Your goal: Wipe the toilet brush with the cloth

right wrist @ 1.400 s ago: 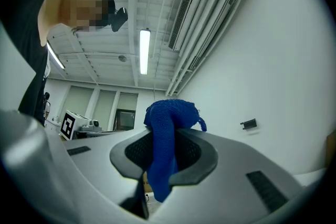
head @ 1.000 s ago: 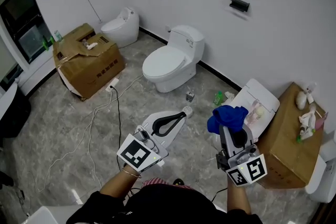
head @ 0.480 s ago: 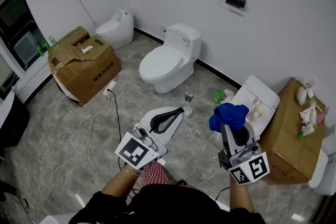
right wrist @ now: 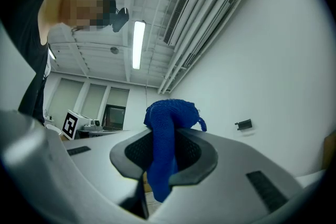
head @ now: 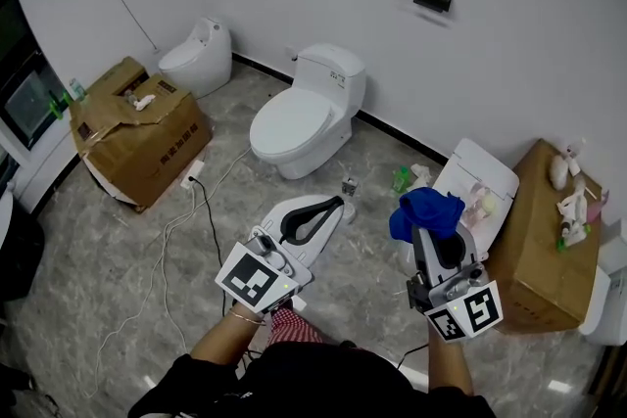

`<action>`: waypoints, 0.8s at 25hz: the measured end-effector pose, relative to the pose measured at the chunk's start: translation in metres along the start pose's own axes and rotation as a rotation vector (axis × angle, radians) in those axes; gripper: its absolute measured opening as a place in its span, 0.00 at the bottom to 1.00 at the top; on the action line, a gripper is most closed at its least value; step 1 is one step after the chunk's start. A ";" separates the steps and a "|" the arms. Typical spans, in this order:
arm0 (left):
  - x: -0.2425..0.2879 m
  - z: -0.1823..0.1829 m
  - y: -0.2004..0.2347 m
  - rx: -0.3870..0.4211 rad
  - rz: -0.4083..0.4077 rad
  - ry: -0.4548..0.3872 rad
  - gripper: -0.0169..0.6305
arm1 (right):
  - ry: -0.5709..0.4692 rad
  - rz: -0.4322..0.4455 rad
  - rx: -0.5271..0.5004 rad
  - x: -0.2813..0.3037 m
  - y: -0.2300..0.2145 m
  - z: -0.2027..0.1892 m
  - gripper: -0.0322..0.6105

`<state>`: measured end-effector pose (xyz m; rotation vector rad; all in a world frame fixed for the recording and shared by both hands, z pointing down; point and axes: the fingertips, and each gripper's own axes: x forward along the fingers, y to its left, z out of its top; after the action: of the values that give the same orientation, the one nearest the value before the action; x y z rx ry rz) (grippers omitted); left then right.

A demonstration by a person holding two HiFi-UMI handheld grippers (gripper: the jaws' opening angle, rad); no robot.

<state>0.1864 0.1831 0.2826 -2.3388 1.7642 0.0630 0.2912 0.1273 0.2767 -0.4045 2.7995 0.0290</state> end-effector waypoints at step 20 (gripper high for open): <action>-0.008 -0.011 0.109 -0.033 -0.136 -0.020 0.03 | 0.016 -0.123 -0.042 0.100 0.019 -0.029 0.18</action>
<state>0.0788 0.1601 0.2791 -2.4658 1.6023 0.0945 0.1860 0.1165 0.2730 -0.5889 2.7882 0.0574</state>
